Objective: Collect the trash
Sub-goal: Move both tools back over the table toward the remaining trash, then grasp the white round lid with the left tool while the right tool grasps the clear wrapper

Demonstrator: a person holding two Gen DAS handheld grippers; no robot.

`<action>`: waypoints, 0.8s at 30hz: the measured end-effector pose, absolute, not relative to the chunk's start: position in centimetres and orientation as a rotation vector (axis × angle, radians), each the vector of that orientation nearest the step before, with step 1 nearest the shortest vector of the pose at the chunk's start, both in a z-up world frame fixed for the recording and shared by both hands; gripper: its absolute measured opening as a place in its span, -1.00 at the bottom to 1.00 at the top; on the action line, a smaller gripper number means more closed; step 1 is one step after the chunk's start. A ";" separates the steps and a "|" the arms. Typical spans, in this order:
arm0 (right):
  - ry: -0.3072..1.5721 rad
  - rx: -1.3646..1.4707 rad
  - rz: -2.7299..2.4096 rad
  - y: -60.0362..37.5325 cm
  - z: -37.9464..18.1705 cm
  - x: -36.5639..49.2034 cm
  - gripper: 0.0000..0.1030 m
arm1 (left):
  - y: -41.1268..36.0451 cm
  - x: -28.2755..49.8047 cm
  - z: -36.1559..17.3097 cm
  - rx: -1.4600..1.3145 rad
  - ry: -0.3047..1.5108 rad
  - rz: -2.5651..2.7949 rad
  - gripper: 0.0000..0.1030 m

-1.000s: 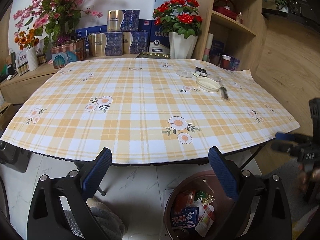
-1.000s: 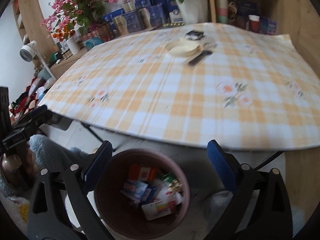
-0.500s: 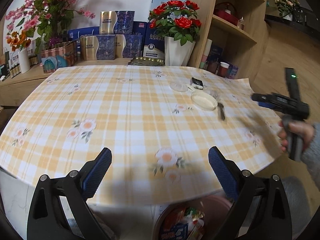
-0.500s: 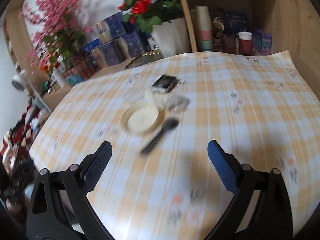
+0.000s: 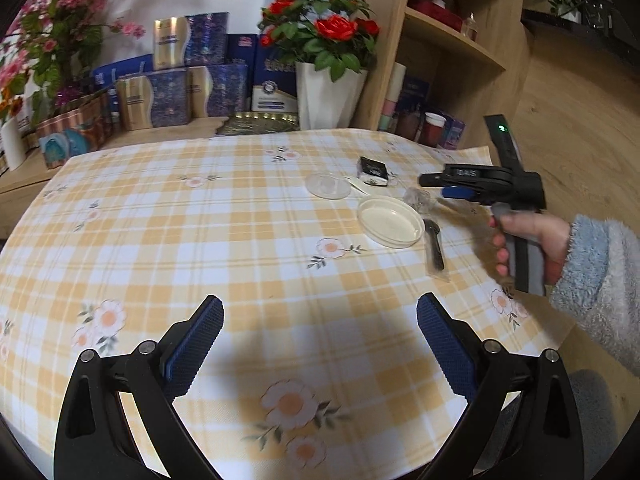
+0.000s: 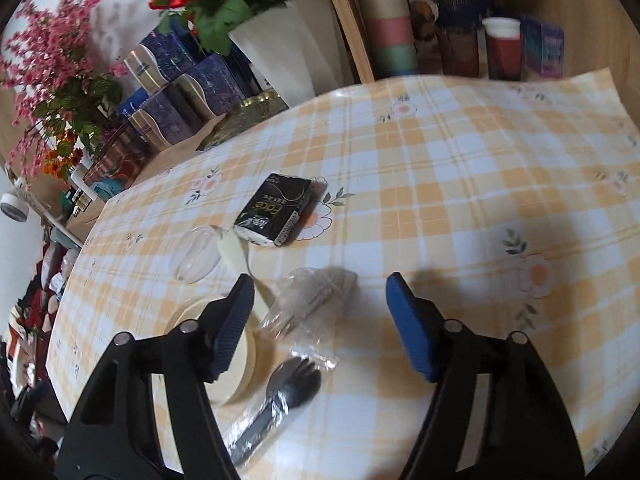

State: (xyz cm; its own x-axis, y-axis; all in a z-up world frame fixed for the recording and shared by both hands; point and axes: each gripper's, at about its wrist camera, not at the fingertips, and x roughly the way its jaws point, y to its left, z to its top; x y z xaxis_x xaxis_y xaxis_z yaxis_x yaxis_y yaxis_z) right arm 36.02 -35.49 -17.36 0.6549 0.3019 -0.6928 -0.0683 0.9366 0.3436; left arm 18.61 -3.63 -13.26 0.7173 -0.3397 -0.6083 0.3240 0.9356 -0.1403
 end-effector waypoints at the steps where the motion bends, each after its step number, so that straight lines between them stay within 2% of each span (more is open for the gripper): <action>1: 0.847 0.304 0.218 -35.4 -17.7 36.4 0.30 | -4.0 19.0 -13.3 -0.021 0.684 -0.377 0.84; 6: 0.893 0.261 0.262 -34.4 -18.8 36.7 0.03 | -6.6 21.3 -13.7 0.009 0.724 -0.443 0.84; 7: 0.877 0.237 0.270 -34.2 -18.8 36.3 -0.19 | -7.2 21.9 -13.9 0.010 0.740 -0.462 0.84; 10: 0.851 0.247 0.272 -34.3 -18.7 35.8 -0.36 | -8.4 23.4 -14.4 -0.006 0.778 -0.493 0.84; 16: 0.639 0.301 0.199 -35.7 -16.7 31.8 -0.41 | -10.7 26.9 -14.8 -0.044 0.847 -0.510 0.84; 24: 0.573 0.387 0.211 -38.4 -15.3 28.0 -0.41 | -15.2 31.6 -15.7 0.026 0.911 -0.526 0.85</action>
State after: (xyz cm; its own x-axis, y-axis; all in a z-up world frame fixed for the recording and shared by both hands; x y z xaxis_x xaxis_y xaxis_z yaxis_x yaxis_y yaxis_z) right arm 28.02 -38.39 -15.31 0.8216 0.2990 -0.4853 -0.0868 0.9071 0.4119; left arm 31.59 -15.19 -15.68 0.4956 -0.4236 -0.7582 0.4450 0.8735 -0.1972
